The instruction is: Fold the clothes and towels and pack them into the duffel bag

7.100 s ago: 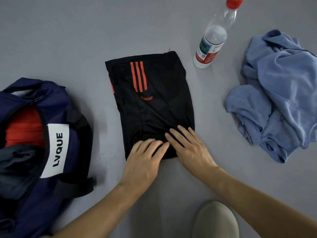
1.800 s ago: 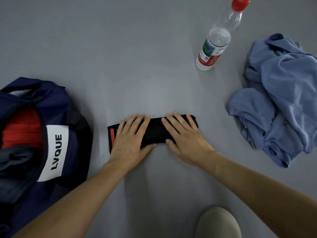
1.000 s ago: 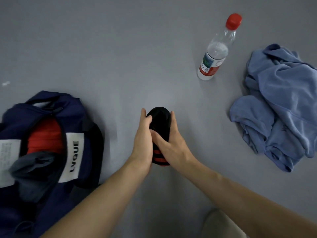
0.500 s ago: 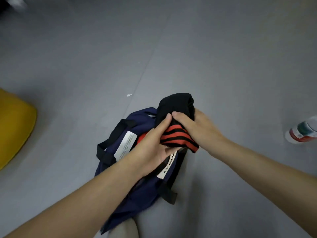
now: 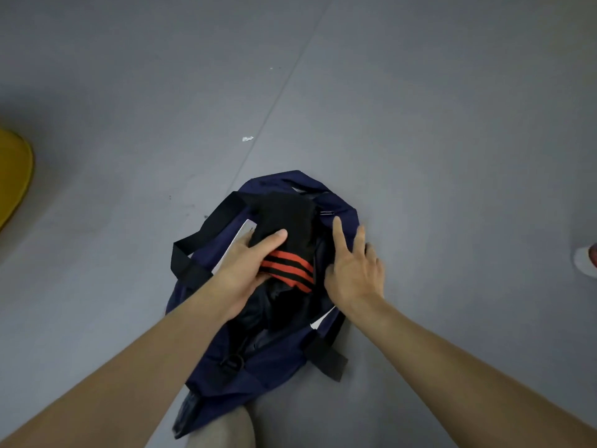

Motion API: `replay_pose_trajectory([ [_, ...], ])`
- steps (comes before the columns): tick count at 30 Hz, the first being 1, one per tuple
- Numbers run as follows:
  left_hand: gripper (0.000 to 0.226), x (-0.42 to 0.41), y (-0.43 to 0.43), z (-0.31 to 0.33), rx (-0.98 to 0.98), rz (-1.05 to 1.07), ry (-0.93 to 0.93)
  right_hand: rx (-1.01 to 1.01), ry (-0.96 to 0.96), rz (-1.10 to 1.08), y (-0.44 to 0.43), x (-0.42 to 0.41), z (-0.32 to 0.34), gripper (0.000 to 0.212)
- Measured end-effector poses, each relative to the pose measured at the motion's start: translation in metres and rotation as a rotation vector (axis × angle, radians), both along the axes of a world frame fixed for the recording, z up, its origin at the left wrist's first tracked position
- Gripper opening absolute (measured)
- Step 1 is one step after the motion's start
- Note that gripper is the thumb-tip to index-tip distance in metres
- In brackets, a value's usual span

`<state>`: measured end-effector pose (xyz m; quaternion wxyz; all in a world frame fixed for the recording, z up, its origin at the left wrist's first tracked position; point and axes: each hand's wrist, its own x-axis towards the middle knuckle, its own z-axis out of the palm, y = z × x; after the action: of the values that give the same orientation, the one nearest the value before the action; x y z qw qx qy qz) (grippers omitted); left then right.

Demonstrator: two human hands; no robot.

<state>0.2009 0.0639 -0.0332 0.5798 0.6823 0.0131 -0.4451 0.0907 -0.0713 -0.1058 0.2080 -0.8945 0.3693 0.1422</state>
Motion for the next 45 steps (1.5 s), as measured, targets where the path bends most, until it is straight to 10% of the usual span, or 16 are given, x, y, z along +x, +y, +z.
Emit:
replay_pose_trajectory([
  [14, 0.028, -0.038, -0.012, 0.004, 0.266, -0.133, 0.261, -0.033, -0.073, 0.087, -0.035, -0.007, 0.041, 0.085],
  [22, 0.037, -0.016, -0.027, -0.032, 0.371, -0.136, -0.181, 0.009, -0.152, 0.066, -0.036, -0.009, 0.043, 0.086],
  [31, 0.038, 0.004, -0.067, -0.079, 0.253, -0.165, -0.039, 0.036, -0.185, 0.081, -0.040, -0.015, 0.039, 0.073],
  [45, 0.057, -0.018, -0.057, -0.098, 0.786, -0.419, -0.846, 0.076, -0.168, 0.041, -0.039, -0.032, 0.028, 0.078],
])
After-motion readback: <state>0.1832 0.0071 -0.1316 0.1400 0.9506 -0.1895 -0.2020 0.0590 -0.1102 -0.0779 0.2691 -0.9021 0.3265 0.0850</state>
